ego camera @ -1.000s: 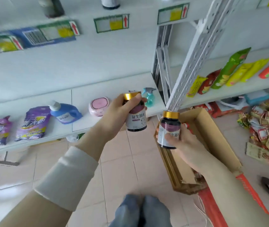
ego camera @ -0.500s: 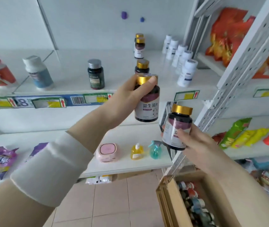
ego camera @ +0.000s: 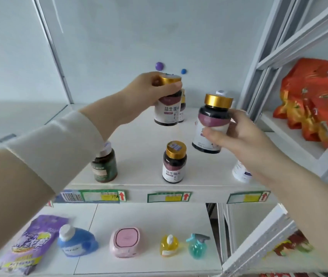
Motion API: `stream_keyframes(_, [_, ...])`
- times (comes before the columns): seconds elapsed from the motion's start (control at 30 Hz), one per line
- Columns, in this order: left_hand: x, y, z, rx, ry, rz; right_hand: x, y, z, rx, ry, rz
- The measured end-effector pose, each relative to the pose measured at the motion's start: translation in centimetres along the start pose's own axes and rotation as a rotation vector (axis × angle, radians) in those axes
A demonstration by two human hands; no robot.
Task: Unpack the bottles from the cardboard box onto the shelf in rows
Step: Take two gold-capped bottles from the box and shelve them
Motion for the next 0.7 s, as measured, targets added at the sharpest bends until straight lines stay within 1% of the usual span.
stream_keyframes(0.1, [-2.7,-4.2,-0.6,-0.026,-0.104,-0.037,0.9,-4.4,0.6,0.020,0.075,0.018])
stream_keyframes(0.17, [-4.6,-6.4,-0.1,-0.080,-0.195,-0.058,2.1,-6.7,0.9,0.029,0.102,0.052])
stream_keyframes(0.27, [-7.4,-8.9,0.9,-0.159,-0.272,-0.094,4.3,-9.0,1.5,-0.008,0.191,0.118])
stream_keyframes(0.43, [-10.0,-11.4,2.4,-0.240,-0.397,-0.059,7.2,-10.5,2.5,-0.087,0.388,0.179])
stream_keyframes(0.7, [-11.6,-12.9,3.3,-0.304,-0.472,-0.066,9.1,-10.5,3.8,-0.165,0.436,0.204])
Point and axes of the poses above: each hand's wrist, its own y-axis away from the middle knuckle, its own z-axis out of the palm, x = y × z, the point moved 7 cm from there along -y, towards the middle knuckle, and after that the axes turned 1 degree about x, right-handed, at the moved point
